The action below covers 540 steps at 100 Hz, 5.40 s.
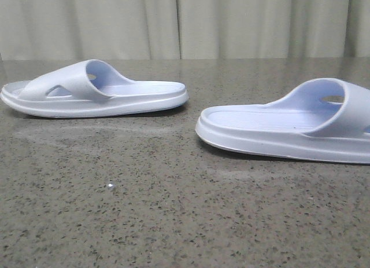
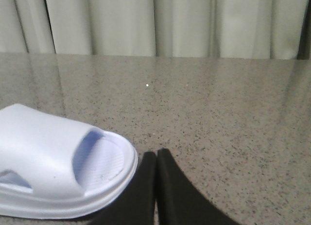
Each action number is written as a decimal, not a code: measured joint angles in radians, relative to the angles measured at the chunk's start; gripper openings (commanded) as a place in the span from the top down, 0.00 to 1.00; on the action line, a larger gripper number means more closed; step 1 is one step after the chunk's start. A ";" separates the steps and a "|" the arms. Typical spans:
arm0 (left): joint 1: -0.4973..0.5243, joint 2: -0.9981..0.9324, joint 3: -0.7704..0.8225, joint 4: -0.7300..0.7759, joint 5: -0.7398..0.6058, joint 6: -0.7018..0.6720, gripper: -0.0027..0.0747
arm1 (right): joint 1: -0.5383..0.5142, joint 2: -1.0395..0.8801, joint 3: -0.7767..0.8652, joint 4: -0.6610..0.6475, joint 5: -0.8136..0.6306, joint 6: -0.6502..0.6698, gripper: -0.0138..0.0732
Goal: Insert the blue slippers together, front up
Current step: 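Lower both grippers toward the toe ends of the two pale blue slippers, then close each gripper on the toe rim of its slipper, then lift both slippers and bring them toward each other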
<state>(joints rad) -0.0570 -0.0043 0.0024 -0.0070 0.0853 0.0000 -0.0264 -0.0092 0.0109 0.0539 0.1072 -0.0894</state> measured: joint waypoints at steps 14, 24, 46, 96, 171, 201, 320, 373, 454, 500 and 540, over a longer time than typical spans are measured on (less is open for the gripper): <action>0.000 0.000 0.000 -0.017 -0.002 0.000 0.95 | 0.000 0.000 0.000 0.104 -0.019 0.000 0.94; 0.000 0.000 0.000 -0.084 -0.002 0.000 0.95 | 0.000 0.000 0.000 0.184 -0.021 0.000 0.94; 0.000 0.000 0.000 -0.361 -0.037 0.000 0.95 | 0.000 0.000 0.000 0.471 -0.023 0.000 0.94; 0.000 0.250 -0.299 -0.356 0.163 0.000 0.95 | 0.000 0.218 -0.234 0.428 0.252 -0.006 0.93; 0.000 0.724 -0.567 -0.288 0.375 0.008 0.44 | -0.002 0.714 -0.511 0.307 0.471 -0.008 0.51; 0.000 0.742 -0.578 -0.304 0.375 0.036 0.44 | -0.108 0.916 -0.593 0.301 0.496 -0.034 0.51; 0.004 1.102 -0.690 -0.746 0.386 0.391 0.44 | -0.315 1.215 -0.664 0.802 0.746 -0.557 0.96; 0.185 1.538 -0.862 -1.248 0.580 0.894 0.44 | -0.315 1.215 -0.664 0.806 0.736 -0.559 0.96; 0.228 1.590 -0.903 -1.330 0.779 1.015 0.95 | -0.315 1.215 -0.674 0.864 0.734 -0.585 0.96; 0.329 1.538 -0.903 -1.343 0.874 1.022 0.95 | -0.315 1.197 -0.859 1.095 0.817 -0.654 0.96; 0.342 1.538 -0.903 -1.475 1.036 1.023 0.95 | -0.315 1.264 -0.870 1.275 0.877 -0.768 0.96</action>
<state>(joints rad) 0.2854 1.5334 -0.9006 -1.4818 1.1208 1.0226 -0.3413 1.2546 -0.8592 1.3286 0.9846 -0.8569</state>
